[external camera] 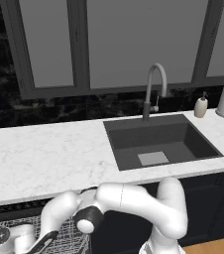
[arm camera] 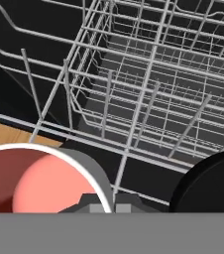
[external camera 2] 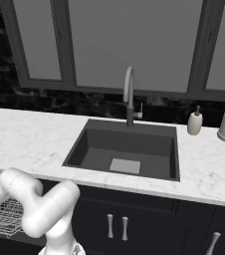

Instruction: Pick up the cup and bowl from the counter, place them in the dishwasher, and close the dishwasher door.

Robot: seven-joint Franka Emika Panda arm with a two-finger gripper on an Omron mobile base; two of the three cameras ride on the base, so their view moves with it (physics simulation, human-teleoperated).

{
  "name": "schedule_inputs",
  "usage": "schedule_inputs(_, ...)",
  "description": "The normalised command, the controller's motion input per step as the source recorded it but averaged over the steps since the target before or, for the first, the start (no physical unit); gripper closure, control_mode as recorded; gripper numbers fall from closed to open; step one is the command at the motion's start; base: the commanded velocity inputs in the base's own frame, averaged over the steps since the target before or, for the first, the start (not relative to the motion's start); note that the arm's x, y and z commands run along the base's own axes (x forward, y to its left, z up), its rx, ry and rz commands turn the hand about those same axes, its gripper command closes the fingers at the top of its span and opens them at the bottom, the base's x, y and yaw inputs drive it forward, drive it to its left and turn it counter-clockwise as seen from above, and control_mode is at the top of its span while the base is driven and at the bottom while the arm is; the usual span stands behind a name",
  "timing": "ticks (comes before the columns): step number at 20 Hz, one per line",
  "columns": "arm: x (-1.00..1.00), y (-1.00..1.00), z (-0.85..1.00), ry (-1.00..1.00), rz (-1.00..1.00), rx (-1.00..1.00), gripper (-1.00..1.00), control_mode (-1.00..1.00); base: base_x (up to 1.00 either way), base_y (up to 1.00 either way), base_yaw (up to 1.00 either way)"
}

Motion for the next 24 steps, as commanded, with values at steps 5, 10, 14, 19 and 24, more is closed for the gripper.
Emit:
schedule_inputs(5, 0.00, 0.16, 0.10, 0.01, 0.00, -0.06, -1.00, -1.00, 0.00, 0.00, 0.00)
schedule_inputs(10, 0.09, 0.21, 0.26, 0.04, 0.00, -0.13, -1.00, -1.00, 0.00, 0.00, 0.00)
schedule_inputs(14, 0.00, 0.10, 0.16, -0.03, 0.00, -0.07, -1.00, -1.00, 0.00, 0.00, 0.00)
schedule_inputs(19, -0.06, 0.01, 0.73, -0.02, 0.01, -0.02, -1.00, -1.00, 0.00, 0.00, 0.00)
schedule_inputs(24, -0.25, -0.01, 1.00, -0.06, 0.05, 0.00, -1.00, -1.00, 0.00, 0.00, 0.00)
